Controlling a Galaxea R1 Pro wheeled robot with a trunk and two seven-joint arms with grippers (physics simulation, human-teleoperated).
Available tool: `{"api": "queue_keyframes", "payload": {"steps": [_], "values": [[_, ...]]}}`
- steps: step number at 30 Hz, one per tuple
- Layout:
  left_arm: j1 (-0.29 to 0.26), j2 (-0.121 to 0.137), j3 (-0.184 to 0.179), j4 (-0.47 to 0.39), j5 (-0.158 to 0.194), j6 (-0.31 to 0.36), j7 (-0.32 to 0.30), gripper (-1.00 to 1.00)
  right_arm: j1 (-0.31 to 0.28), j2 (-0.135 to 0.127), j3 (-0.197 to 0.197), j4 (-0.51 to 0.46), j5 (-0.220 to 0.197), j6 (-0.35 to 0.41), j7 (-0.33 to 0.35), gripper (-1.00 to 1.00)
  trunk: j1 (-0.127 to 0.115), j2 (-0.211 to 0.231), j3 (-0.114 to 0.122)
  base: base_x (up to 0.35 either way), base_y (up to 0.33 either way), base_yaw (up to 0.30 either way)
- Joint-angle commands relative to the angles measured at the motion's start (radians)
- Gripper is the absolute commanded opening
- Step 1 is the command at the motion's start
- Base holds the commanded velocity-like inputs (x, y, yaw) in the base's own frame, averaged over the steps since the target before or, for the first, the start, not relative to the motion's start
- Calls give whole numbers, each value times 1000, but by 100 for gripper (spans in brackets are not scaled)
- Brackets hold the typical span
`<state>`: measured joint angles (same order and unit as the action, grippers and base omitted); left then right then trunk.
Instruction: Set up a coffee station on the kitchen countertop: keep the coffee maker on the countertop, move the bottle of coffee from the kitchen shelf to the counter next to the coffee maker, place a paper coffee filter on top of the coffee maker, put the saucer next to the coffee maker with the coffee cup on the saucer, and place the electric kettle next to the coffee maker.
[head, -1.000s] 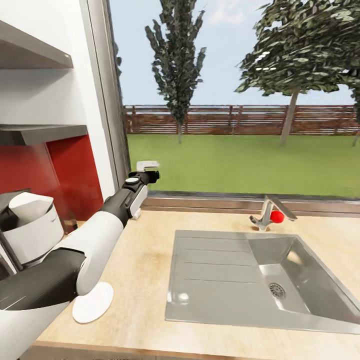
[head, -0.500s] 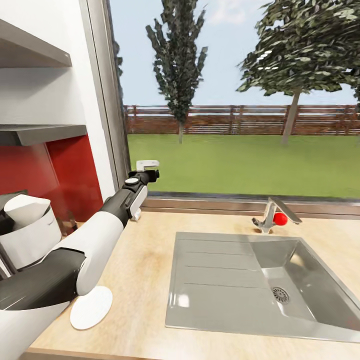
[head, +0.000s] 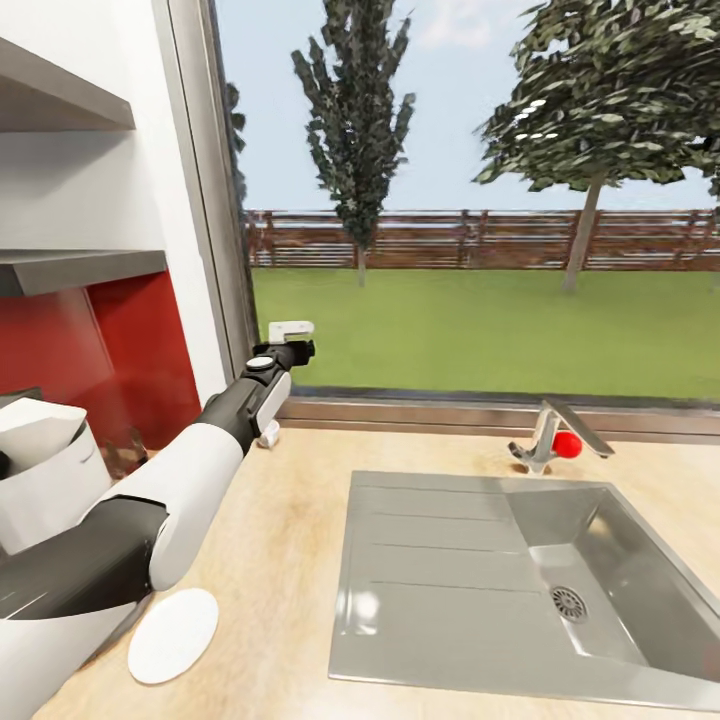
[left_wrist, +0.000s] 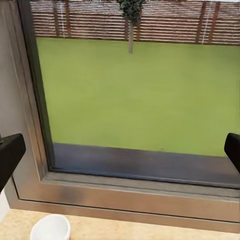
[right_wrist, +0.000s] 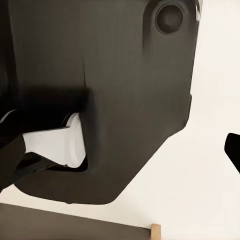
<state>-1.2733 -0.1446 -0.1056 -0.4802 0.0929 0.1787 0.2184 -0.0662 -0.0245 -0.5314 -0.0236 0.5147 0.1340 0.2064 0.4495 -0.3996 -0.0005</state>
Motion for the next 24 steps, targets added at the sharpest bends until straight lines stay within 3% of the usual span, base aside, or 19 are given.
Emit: {"api": "queue_keyframes", "payload": {"steps": [1, 14, 24], "values": [[0, 1, -8, -1, 10, 5, 9, 100, 0, 1, -9, -2, 8, 6, 5, 100, 1, -1, 0, 53, 0, 0], [0, 2, -8, -4, 10, 4, 7, 100, 0, 11, -10, -3, 7, 7, 4, 100, 1, -1, 0, 22, 0, 0], [0, 5, -8, -3, 10, 5, 7, 100, 0, 15, -10, -3, 6, 7, 4, 100, 1, -1, 0, 202, 106, 0]]}}
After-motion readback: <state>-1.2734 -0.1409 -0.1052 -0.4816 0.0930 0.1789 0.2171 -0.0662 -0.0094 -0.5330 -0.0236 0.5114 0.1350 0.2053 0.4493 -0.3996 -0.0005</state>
